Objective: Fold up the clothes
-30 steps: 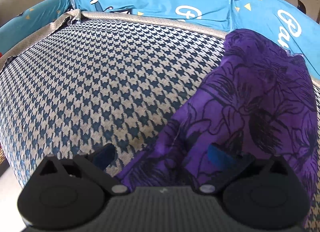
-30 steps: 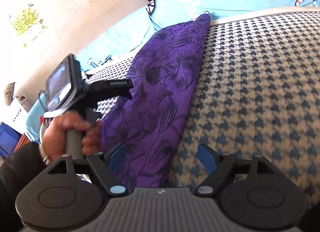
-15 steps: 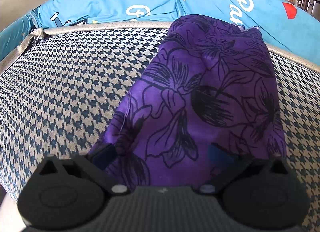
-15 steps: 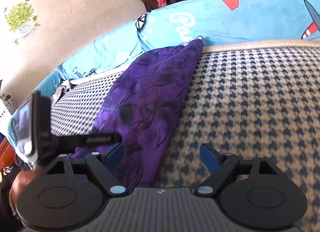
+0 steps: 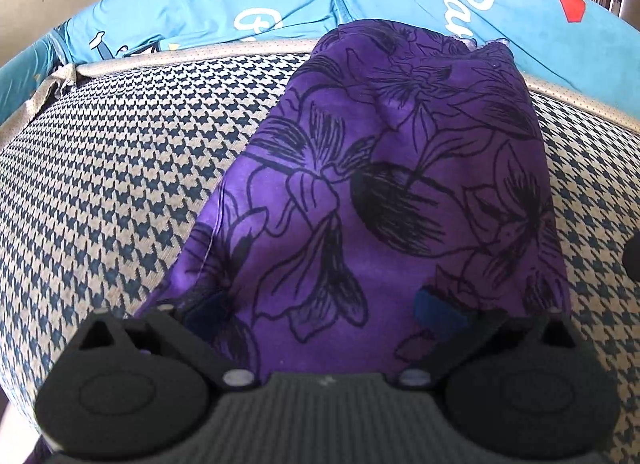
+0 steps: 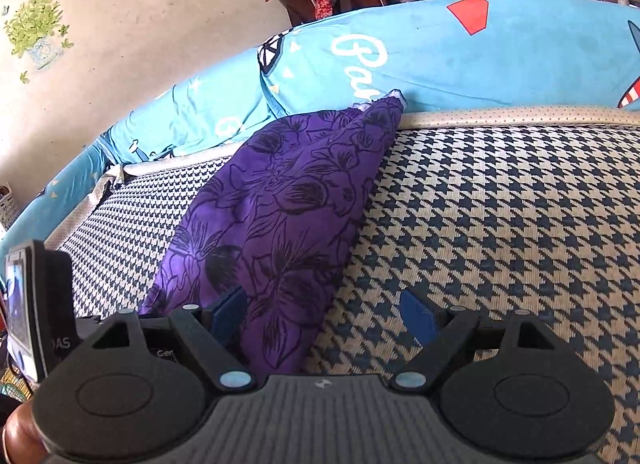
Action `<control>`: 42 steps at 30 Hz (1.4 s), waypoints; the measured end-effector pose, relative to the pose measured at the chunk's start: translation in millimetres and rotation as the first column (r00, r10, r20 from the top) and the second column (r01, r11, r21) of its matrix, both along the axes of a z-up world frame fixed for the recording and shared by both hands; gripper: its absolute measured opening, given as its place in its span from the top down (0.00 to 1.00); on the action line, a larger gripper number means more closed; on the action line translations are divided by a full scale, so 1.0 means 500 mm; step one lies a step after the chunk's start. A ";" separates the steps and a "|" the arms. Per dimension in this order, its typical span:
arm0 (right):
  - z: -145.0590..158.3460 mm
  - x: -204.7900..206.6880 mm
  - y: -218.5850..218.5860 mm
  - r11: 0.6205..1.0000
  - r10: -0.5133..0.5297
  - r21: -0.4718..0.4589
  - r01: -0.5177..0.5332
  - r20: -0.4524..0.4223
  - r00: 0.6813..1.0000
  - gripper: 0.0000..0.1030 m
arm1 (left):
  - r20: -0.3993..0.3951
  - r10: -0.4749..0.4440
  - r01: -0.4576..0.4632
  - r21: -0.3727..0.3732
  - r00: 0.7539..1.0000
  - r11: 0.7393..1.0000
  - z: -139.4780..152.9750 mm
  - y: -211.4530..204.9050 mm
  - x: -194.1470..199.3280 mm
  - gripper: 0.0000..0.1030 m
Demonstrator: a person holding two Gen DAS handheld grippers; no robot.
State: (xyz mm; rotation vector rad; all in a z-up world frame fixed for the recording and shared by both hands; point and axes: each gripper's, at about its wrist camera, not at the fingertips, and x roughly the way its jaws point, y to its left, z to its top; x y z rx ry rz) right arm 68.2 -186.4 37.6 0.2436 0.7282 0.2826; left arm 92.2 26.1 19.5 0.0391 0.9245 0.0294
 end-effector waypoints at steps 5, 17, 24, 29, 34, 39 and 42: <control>-0.008 0.030 -0.003 1.000 -0.002 0.009 0.002 -0.008 1.000 0.18 | -0.001 0.009 -0.009 0.002 1.000 1.000 -0.004 -0.005 0.002 0.00; -0.023 0.124 -0.032 0.995 -0.015 0.101 0.015 0.005 1.000 0.18 | 0.036 0.000 0.001 -0.034 0.999 0.999 0.030 -0.004 -0.007 0.00; -0.038 0.200 -0.063 0.975 -0.050 0.218 0.049 -0.004 0.999 0.18 | 0.030 0.019 -0.017 -0.058 0.999 0.998 0.035 0.009 -0.007 0.00; -0.049 0.249 -0.073 0.958 -0.069 0.278 0.070 -0.016 0.998 0.18 | 0.016 0.035 -0.034 -0.066 0.999 0.997 0.032 0.013 -0.002 0.00; -0.061 0.290 -0.074 0.949 -0.075 0.304 0.078 -0.024 0.997 0.18 | -0.002 0.042 -0.042 -0.096 0.999 0.995 0.031 0.019 0.002 0.00; -0.074 0.326 -0.085 0.926 -0.092 0.364 0.101 -0.041 0.995 0.18 | 0.004 0.048 -0.047 -0.104 0.999 0.993 0.036 0.021 0.002 0.00; -0.086 0.347 -0.091 0.913 -0.094 0.394 0.109 -0.057 0.994 0.18 | 0.006 0.038 -0.037 -0.107 0.999 0.994 0.039 0.019 0.000 0.00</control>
